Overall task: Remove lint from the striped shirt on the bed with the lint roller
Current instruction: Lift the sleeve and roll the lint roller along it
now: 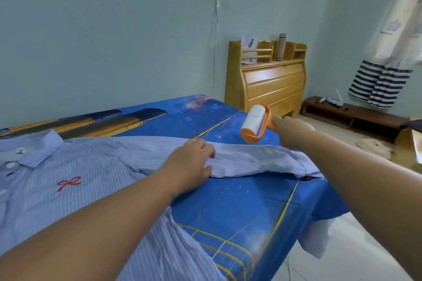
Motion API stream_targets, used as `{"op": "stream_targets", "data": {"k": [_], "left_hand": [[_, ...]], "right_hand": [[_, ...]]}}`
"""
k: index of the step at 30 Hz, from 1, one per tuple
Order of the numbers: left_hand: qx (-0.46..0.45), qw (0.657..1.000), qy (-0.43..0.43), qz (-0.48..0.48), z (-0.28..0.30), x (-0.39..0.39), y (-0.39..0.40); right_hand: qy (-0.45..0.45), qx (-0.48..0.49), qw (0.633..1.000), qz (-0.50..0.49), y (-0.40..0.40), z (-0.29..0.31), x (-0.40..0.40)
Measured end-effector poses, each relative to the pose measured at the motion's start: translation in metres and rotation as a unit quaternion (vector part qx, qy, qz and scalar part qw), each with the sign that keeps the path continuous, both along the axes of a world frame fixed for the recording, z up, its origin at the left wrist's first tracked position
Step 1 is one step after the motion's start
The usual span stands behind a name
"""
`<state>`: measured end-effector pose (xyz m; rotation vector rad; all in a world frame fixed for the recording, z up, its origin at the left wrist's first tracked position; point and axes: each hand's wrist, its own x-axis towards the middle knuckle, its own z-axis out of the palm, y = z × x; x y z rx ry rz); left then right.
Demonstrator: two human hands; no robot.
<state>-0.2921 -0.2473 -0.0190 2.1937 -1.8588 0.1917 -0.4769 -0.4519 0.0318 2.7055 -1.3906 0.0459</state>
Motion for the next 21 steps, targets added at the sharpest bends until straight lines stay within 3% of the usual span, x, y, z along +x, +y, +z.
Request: {"op": "stream_targets", "data": {"k": [5,9,17,21], "left_hand": [[-0.022,0.990,0.122,0.073,0.002,0.038,0.012],[0.065,0.984,0.106,0.131,-0.005,0.061,0.016],[0.178,0.978,0.055,0.097,-0.013,0.064,0.022],[0.215,0.971,0.011,0.105,-0.006,0.056,0.020]], "right_hand": [[-0.064,0.078,0.989,0.103,0.015,-0.002,0.030],[-0.062,0.160,0.971,0.163,0.041,-0.009,0.054],[-0.002,0.039,0.968,0.248,0.068,-0.019,0.081],[0.011,0.028,0.970,0.242,0.064,-0.014,0.079]]}}
